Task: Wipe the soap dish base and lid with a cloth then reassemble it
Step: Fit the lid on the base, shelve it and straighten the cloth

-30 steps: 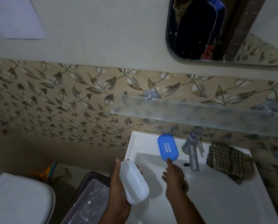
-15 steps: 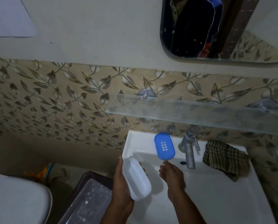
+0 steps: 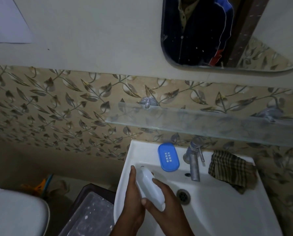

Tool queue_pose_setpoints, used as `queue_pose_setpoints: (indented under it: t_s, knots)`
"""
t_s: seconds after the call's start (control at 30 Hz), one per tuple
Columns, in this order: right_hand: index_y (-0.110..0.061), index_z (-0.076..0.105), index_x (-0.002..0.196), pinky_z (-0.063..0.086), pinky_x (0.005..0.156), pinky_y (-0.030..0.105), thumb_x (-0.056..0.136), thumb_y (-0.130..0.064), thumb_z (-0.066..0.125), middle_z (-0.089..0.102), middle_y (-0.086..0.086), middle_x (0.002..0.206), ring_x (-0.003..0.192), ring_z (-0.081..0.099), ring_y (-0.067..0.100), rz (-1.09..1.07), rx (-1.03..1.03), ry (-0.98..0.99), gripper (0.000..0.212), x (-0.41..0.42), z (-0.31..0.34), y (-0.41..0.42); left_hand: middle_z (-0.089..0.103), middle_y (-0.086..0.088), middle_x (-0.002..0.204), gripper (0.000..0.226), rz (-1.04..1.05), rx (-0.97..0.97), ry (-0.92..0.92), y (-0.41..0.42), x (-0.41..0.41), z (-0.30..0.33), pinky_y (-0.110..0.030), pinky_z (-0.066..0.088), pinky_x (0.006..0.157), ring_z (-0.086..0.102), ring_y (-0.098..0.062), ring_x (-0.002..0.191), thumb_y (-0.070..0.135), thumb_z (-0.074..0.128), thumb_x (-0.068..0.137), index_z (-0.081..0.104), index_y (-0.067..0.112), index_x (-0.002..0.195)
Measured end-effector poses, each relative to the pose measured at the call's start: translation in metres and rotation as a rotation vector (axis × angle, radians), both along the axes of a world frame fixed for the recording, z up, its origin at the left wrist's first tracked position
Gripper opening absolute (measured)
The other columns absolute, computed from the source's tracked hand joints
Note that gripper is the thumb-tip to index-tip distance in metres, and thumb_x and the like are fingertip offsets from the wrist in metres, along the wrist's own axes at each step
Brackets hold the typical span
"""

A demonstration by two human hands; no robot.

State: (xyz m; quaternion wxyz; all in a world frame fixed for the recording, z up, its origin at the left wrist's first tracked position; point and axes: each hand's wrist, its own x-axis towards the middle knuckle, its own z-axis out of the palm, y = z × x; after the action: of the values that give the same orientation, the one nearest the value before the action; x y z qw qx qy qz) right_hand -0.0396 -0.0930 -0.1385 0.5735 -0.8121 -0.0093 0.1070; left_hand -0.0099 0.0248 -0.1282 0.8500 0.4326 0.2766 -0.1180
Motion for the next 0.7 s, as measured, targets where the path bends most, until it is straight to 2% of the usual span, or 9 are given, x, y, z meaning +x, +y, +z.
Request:
queue_pose_setpoints:
  t_s: [0.07,0.13,0.23,0.33,0.4,0.47,0.6,0.7]
  knots:
    - [-0.044,0.041,0.137,0.04,0.109,0.029,0.059,-0.082,0.067,0.047,-0.027,0.141,0.129,0.044,-0.007,0.001,-0.005,0.006,0.09,0.007,0.004,-0.007,0.078,0.003,0.081,0.058,-0.028,0.019,-0.024,-0.007,0.003,0.006,-0.038,0.053,0.078,0.072,-0.015,0.078,0.067,0.038,0.095,0.069,0.018,0.094]
    - [-0.05,0.038,0.132,0.042,0.107,0.029,0.059,-0.075,0.073,0.049,-0.024,0.138,0.126,0.047,-0.003,0.003,-0.025,0.02,0.085,0.015,0.008,-0.015,0.078,0.004,0.079,0.055,-0.06,0.034,-0.016,-0.015,0.007,0.007,-0.037,0.052,0.077,0.074,-0.012,0.073,0.063,0.037,0.097,0.068,0.017,0.097]
    - [-0.048,0.036,0.129,0.042,0.1,0.023,0.066,-0.039,0.085,0.053,-0.018,0.128,0.119,0.051,0.005,-0.049,-0.074,0.031,0.081,0.021,0.011,-0.025,0.075,-0.002,0.092,0.055,-0.084,0.062,0.019,-0.024,0.014,0.004,-0.038,0.054,0.078,0.072,-0.017,0.085,0.061,0.036,0.098,0.067,0.016,0.103]
    - [-0.036,0.042,0.137,0.046,0.099,0.03,0.062,-0.038,0.085,0.056,-0.012,0.128,0.117,0.054,0.011,-0.17,-0.137,-0.002,0.087,0.022,0.008,-0.037,0.077,-0.009,0.108,0.054,0.011,0.091,0.067,-0.031,0.025,-0.01,-0.044,0.054,0.094,0.071,-0.026,0.103,0.059,0.042,0.098,0.073,0.017,0.11]
    - [-0.037,0.045,0.135,0.047,0.092,0.027,0.062,-0.036,0.086,0.057,-0.013,0.125,0.112,0.056,0.01,-0.241,-0.139,-0.006,0.085,0.02,0.005,-0.043,0.077,-0.011,0.108,0.042,0.057,0.153,0.128,-0.036,0.037,-0.022,-0.048,0.053,0.1,0.071,-0.03,0.105,0.05,0.054,0.097,0.074,0.016,0.112]
    - [-0.036,0.046,0.134,0.044,0.088,0.023,0.063,-0.031,0.088,0.058,-0.013,0.122,0.109,0.057,0.01,-0.291,-0.134,-0.012,0.083,0.018,0.001,-0.049,0.078,-0.012,0.103,0.033,0.074,0.242,0.17,-0.042,0.052,-0.037,-0.048,0.057,0.094,0.073,-0.03,0.098,0.038,0.065,0.094,0.073,0.011,0.112]
    - [-0.029,0.049,0.132,0.048,0.093,0.031,0.06,-0.025,0.092,0.059,-0.007,0.12,0.109,0.059,0.018,-0.392,-0.121,-0.029,0.084,0.016,-0.007,-0.062,0.075,-0.017,0.097,0.042,0.062,0.268,0.249,-0.057,0.077,-0.056,-0.048,0.063,0.078,0.074,-0.035,0.091,0.037,0.086,0.074,0.072,0.008,0.1]
    - [-0.03,0.05,0.126,0.047,0.087,0.03,0.055,-0.02,0.094,0.062,-0.003,0.114,0.105,0.061,0.022,-0.447,-0.112,-0.028,0.084,0.015,-0.014,-0.072,0.074,-0.018,0.089,0.043,0.061,0.263,0.289,-0.066,0.09,-0.057,-0.038,0.064,0.065,0.074,-0.032,0.081,0.032,0.092,0.067,0.068,0.004,0.09]
